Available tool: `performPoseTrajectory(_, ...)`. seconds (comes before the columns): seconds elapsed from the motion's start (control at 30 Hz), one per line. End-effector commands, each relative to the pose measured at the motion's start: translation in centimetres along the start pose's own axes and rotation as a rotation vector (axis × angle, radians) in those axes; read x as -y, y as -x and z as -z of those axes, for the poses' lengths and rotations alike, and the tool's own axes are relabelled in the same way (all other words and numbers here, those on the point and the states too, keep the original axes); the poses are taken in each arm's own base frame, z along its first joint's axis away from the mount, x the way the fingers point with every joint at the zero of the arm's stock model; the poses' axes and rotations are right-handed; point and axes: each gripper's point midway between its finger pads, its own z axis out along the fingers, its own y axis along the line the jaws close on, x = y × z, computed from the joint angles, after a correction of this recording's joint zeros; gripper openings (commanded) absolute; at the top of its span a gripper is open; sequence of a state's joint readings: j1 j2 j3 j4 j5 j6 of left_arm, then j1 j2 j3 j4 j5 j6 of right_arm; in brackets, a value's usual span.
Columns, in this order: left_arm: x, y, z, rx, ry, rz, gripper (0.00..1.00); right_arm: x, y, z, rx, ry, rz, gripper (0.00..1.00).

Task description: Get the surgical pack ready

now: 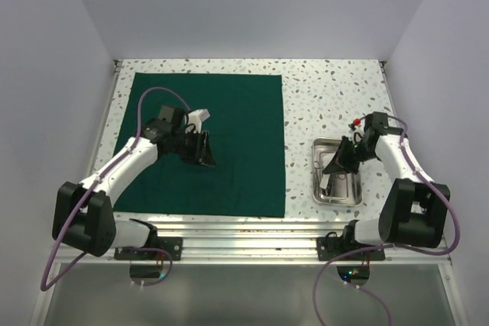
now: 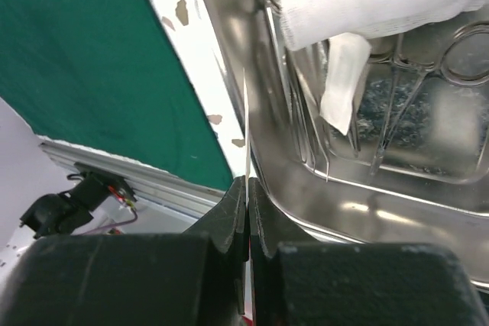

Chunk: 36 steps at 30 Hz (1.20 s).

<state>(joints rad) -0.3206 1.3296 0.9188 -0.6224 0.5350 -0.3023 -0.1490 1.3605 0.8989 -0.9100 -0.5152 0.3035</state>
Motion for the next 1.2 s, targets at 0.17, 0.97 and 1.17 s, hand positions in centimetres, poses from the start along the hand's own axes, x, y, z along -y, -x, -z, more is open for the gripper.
performPoseTrajectory(0.17, 0.3, 1.9, 0.0, 0.012, -0.015, -0.06, 0.43, 1.5, 1.6, -0.6, -0.039, 0.014, -0.125, 0.2)
performPoseTrajectory(0.97, -0.6, 3.0, 0.1, 0.009, 0.059, -0.039, 0.59, -1.2, 6.0, 1.6, 0.088, -0.256, 0.029, 0.49)
performPoseTrajectory(1.17, -1.3, 3.2, 0.5, 0.031, 0.114, -0.036, 0.61, -2.0, 6.4, -1.7, 0.017, -0.315, 0.126, 0.51)
